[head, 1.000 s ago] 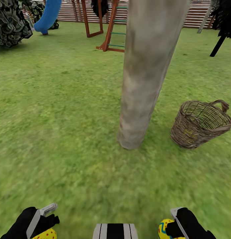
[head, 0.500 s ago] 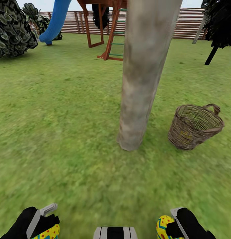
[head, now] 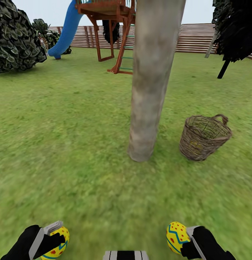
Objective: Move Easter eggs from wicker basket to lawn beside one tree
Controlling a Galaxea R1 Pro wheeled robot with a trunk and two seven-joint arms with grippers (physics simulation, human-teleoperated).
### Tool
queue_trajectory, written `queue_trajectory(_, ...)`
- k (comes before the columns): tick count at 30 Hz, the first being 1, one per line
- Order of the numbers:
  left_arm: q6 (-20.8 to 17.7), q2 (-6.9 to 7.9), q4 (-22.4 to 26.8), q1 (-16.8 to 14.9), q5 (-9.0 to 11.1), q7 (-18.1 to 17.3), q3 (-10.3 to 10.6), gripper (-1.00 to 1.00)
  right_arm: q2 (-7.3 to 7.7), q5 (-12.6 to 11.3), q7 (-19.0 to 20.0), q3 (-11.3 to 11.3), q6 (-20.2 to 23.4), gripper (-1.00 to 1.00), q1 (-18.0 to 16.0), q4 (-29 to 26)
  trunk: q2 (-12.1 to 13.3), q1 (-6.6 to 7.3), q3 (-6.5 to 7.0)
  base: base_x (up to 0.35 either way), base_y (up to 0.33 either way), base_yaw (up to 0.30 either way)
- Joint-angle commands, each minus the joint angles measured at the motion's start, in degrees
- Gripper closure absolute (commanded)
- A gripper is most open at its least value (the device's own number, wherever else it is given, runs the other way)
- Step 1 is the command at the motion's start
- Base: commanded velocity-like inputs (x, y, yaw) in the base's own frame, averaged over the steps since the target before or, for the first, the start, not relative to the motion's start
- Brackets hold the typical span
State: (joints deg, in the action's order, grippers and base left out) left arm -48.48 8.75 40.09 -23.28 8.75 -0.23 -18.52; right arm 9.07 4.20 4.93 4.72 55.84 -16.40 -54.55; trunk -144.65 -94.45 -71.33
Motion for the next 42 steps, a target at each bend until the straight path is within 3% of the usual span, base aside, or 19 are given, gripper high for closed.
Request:
queue_trajectory(1,-0.3,-0.03,0.1,0.0,0.2,0.0,-0.1,-1.00,0.06,0.4,0.5,0.1,0.2,-1.00,0.0,-0.1,0.0,0.05,0.18,-0.171,-0.149,0.000)
queue_trajectory(32,-0.2,-0.32,0.0,0.0,0.0,0.1,0.4,-1.00,-0.02,0.5,0.5,0.2,0.1,-1.00,0.0,0.0,0.4,0.85,7.05,-0.235,-0.236,-0.001)
queue_trajectory(42,-0.3,-0.32,0.0,0.0,0.0,0.1,0.4,-1.00,-0.02,0.6,0.5,0.2,0.1,-1.00,0.0,0.0,0.5,1.11,9.27,-0.193,-0.269,-0.241)
